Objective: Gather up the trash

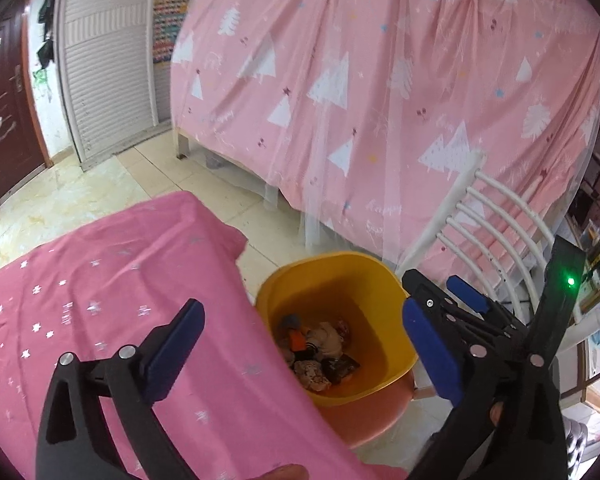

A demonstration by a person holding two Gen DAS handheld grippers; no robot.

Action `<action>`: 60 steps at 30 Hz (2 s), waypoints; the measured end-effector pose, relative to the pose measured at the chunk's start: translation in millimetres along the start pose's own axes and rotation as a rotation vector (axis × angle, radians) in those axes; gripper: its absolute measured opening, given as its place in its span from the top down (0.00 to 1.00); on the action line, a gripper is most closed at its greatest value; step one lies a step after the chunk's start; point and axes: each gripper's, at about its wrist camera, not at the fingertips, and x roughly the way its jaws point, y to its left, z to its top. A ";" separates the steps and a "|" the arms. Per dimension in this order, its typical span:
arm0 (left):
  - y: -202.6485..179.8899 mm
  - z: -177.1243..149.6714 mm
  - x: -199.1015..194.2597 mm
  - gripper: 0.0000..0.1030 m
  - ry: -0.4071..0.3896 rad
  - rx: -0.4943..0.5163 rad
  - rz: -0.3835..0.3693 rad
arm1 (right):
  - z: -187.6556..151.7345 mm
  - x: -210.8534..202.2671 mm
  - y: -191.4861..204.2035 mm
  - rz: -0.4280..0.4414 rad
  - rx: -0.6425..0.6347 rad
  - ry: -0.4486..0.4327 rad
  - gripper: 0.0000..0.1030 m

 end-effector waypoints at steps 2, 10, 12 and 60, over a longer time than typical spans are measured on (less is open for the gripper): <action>11.9 -3.5 -12.0 0.08 -0.023 -0.014 0.016 | 0.2 -4.3 11.6 -0.005 -0.030 -0.010 0.07; 76.6 -23.6 -61.4 0.08 -0.122 -0.108 0.123 | -6.7 -25.5 75.6 0.036 -0.172 -0.045 0.06; 92.8 -28.3 -71.3 0.08 -0.137 -0.126 0.156 | -10.9 -30.2 93.7 0.056 -0.211 -0.047 0.06; 290.7 -153.0 -172.3 0.08 -0.214 -0.346 0.529 | -127.7 -44.4 308.4 0.373 -0.520 0.075 0.06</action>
